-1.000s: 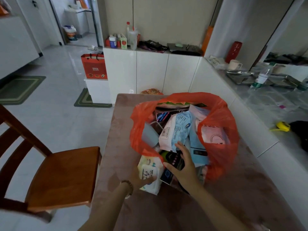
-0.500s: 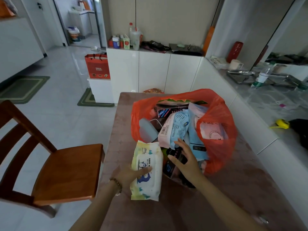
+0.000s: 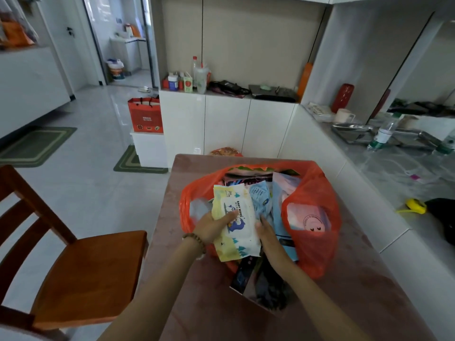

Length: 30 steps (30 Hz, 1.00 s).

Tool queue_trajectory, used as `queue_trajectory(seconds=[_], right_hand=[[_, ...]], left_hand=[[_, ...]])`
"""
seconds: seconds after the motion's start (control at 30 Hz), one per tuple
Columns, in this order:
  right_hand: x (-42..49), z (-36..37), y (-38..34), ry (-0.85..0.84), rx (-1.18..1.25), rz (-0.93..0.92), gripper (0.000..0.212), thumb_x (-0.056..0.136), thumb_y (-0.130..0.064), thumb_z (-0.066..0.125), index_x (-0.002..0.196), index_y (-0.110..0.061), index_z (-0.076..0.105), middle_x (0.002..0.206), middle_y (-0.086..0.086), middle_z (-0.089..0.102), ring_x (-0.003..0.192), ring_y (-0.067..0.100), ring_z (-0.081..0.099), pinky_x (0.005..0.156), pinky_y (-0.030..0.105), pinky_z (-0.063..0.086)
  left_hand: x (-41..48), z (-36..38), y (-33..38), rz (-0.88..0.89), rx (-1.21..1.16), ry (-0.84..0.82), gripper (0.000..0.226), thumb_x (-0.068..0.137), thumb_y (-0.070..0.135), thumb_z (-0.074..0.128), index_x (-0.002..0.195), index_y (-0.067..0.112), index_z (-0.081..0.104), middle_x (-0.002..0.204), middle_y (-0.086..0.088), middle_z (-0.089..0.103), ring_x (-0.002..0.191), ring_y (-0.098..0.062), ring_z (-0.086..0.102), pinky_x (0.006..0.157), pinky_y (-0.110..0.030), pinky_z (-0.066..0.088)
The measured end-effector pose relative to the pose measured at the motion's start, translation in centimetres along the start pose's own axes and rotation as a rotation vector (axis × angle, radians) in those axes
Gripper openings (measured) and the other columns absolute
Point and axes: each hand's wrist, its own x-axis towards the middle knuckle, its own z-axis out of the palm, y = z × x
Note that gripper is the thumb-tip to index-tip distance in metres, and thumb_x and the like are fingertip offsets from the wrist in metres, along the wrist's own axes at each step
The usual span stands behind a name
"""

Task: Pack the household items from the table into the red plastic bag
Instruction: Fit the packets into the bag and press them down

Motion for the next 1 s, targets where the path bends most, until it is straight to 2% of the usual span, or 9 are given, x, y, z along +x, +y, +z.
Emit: queue_trajectory(seconds=[0.1, 0.27, 0.33, 0.43, 0.5, 0.57, 0.8, 0.9, 1.0], right_hand=[[0.9, 0.2, 0.4, 0.075, -0.007, -0.031, 0.060, 0.075, -0.052, 0.069, 0.128, -0.032, 0.050, 0.132, -0.003, 0.057, 0.110, 0.006, 0.062, 0.085, 0.025, 0.056], [2.4, 1.7, 1.3, 0.363, -0.153, -0.006, 0.077, 0.071, -0.051, 0.075, 0.135, -0.020, 0.045, 0.138, 0.001, 0.046, 0.127, 0.021, 0.047, 0.101, 0.046, 0.046], [2.7, 2.6, 1.6, 0.469, -0.263, 0.003, 0.083, 0.070, -0.055, 0.074, 0.137, -0.017, 0.042, 0.143, 0.001, 0.039, 0.133, 0.021, 0.038, 0.107, 0.046, 0.040], [3.1, 3.8, 1.7, 0.572, -0.369, 0.010, 0.090, 0.069, -0.059, 0.072, 0.139, -0.015, 0.039, 0.149, 0.001, 0.032, 0.137, 0.021, 0.031, 0.110, 0.042, 0.035], [3.5, 4.1, 1.6, 0.587, -0.388, 0.016, 0.090, 0.070, -0.058, 0.072, 0.140, -0.013, 0.038, 0.150, 0.003, 0.031, 0.138, 0.022, 0.030, 0.110, 0.042, 0.033], [3.7, 4.0, 1.6, 0.577, -0.396, 0.014, 0.088, 0.071, -0.057, 0.072, 0.139, -0.012, 0.039, 0.149, 0.005, 0.032, 0.137, 0.023, 0.031, 0.109, 0.042, 0.034], [3.8, 3.7, 1.6, 0.559, -0.411, 0.013, 0.086, 0.071, -0.054, 0.073, 0.137, -0.010, 0.040, 0.148, 0.005, 0.031, 0.136, 0.024, 0.031, 0.106, 0.044, 0.036], [3.9, 3.7, 1.7, 0.565, -0.418, 0.018, 0.086, 0.070, -0.054, 0.074, 0.136, -0.011, 0.040, 0.148, 0.005, 0.031, 0.136, 0.024, 0.032, 0.107, 0.045, 0.037], [4.0, 3.8, 1.7, 0.577, -0.408, 0.018, 0.086, 0.070, -0.053, 0.075, 0.136, -0.011, 0.040, 0.147, 0.005, 0.031, 0.135, 0.024, 0.032, 0.106, 0.046, 0.038]], left_hand=[[2.2, 1.2, 1.2, 0.098, 0.194, 0.044, 0.032, 0.090, 0.046, 0.050, 0.099, 0.020, 0.067, 0.097, -0.001, 0.071, 0.089, -0.016, 0.067, 0.085, -0.030, 0.053], [3.2, 1.1, 0.5, 0.347, 0.372, 0.056, 0.033, 0.094, 0.034, 0.048, 0.124, 0.022, 0.047, 0.125, -0.005, 0.060, 0.106, -0.010, 0.061, 0.085, -0.016, 0.052], [3.2, -0.1, -0.6, 0.450, 0.590, 0.309, 0.055, 0.091, 0.039, 0.052, 0.139, 0.019, 0.036, 0.138, -0.003, 0.047, 0.126, -0.015, 0.046, 0.105, -0.031, 0.041], [2.5, -2.4, -2.6, 0.349, 0.579, 0.799, 0.077, 0.075, 0.053, 0.065, 0.133, 0.008, 0.040, 0.134, -0.024, 0.044, 0.123, -0.033, 0.042, 0.100, -0.045, 0.038], [2.9, -3.7, -4.5, 0.053, 0.287, 0.741, 0.083, 0.066, 0.065, 0.066, 0.122, 0.005, 0.049, 0.116, -0.036, 0.050, 0.106, -0.040, 0.053, 0.085, -0.049, 0.049], [3.8, -4.7, -6.8, -0.105, 0.162, 0.511, 0.097, 0.069, 0.052, 0.072, 0.140, 0.002, 0.028, 0.140, -0.030, 0.037, 0.123, -0.036, 0.045, 0.099, -0.048, 0.044], [5.2, -4.9, -10.0, -0.126, -0.080, 0.367, 0.080, 0.068, 0.063, 0.061, 0.128, 0.013, 0.043, 0.119, -0.004, 0.055, 0.107, -0.027, 0.057, 0.089, -0.044, 0.053], [5.5, -5.2, -10.5, -0.083, -0.039, 0.389, 0.071, 0.063, 0.081, 0.048, 0.091, 0.018, 0.058, 0.082, 0.004, 0.061, 0.080, -0.016, 0.060, 0.065, -0.026, 0.052], [5.5, -5.3, -10.9, -0.091, 0.054, 0.386, 0.045, 0.066, 0.070, 0.057, 0.071, 0.027, 0.048, 0.065, 0.011, 0.053, 0.061, -0.005, 0.051, 0.053, -0.017, 0.038]])
